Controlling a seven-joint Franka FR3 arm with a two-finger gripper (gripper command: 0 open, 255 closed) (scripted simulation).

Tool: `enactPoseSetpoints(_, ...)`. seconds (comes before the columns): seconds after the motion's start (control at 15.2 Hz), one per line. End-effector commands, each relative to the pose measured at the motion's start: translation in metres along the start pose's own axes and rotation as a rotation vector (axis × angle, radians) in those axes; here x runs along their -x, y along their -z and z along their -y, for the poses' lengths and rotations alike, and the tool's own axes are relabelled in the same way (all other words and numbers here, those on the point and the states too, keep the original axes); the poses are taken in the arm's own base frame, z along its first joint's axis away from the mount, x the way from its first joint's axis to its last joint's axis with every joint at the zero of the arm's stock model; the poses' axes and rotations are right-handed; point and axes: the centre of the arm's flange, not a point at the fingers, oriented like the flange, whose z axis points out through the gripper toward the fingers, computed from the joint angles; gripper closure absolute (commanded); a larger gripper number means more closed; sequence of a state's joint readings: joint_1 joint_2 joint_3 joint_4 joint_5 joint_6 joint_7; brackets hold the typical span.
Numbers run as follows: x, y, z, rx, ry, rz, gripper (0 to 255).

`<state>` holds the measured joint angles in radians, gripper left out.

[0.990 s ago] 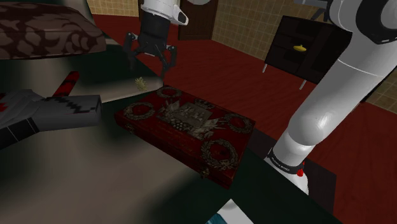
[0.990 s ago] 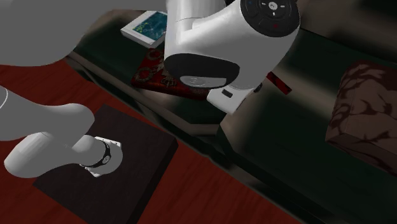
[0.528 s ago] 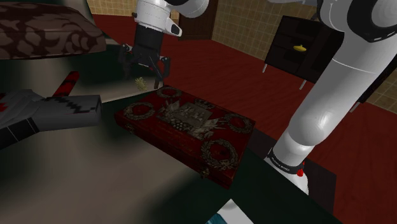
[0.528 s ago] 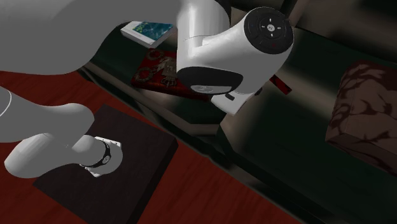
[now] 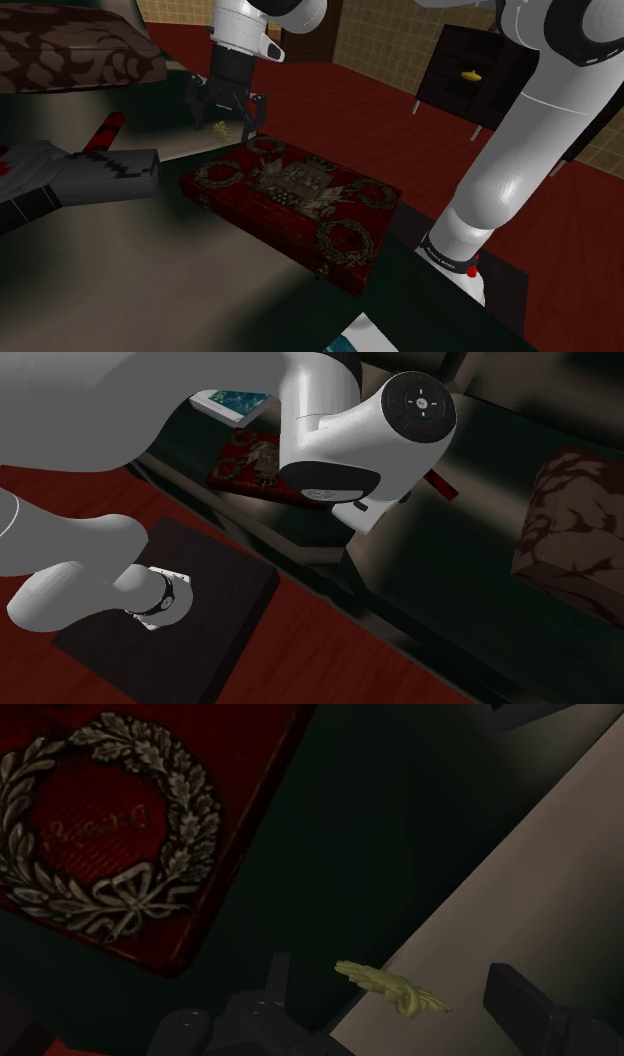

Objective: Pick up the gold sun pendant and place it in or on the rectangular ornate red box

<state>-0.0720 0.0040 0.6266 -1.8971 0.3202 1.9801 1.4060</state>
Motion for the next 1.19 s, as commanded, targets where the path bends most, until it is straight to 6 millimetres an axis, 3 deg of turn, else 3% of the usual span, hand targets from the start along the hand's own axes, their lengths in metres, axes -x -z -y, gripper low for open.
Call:
enactPoseSetpoints(0.0, 0.000, 0.000, 0.000, 0.000, 0.000, 0.000, 255)
enactPoseSetpoints(0.59, 0.000, 0.000, 0.000, 0.000, 0.000, 0.000, 255)
enactPoseSetpoints(1.12, 0.012, 0.040, 0.005, 0.000, 0.000, 0.000, 255)
